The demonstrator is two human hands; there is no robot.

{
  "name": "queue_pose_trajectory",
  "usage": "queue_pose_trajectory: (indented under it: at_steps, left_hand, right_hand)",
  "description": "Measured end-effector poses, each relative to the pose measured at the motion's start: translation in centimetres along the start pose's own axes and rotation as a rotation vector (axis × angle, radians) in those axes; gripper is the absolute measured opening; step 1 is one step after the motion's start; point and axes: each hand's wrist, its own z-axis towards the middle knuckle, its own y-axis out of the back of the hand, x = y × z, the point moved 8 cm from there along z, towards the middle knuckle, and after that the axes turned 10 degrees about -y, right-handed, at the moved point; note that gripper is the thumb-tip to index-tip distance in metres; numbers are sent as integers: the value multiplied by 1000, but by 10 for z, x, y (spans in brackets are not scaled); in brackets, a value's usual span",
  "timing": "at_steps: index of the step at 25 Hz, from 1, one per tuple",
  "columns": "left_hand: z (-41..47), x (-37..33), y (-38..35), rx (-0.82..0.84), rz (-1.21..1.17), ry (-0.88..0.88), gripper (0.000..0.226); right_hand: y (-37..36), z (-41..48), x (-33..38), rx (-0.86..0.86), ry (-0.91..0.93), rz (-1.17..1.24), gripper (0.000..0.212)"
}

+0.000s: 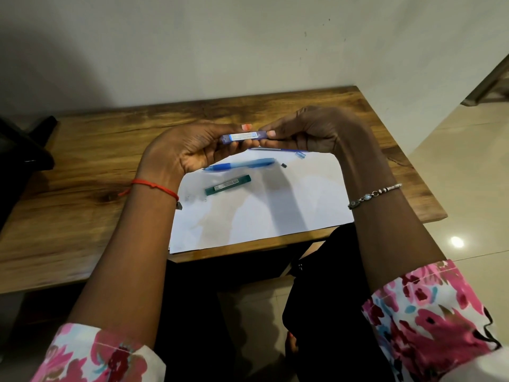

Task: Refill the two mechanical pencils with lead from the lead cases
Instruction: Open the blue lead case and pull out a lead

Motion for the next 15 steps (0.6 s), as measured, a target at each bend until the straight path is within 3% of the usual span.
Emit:
queue_pose_trajectory:
  at_steps: [2,10,15]
  left_hand:
    - [1,1,1,-1,7,3,42]
    - [1,4,2,-4,14,21,36]
    - [2,4,3,17,33,16,44]
  right_hand:
    - [-1,0,0,11,-2,9,28]
    - [-2,3,-2,29,-45,-36,40]
    - [-7,0,-2,28,-54,-54,49]
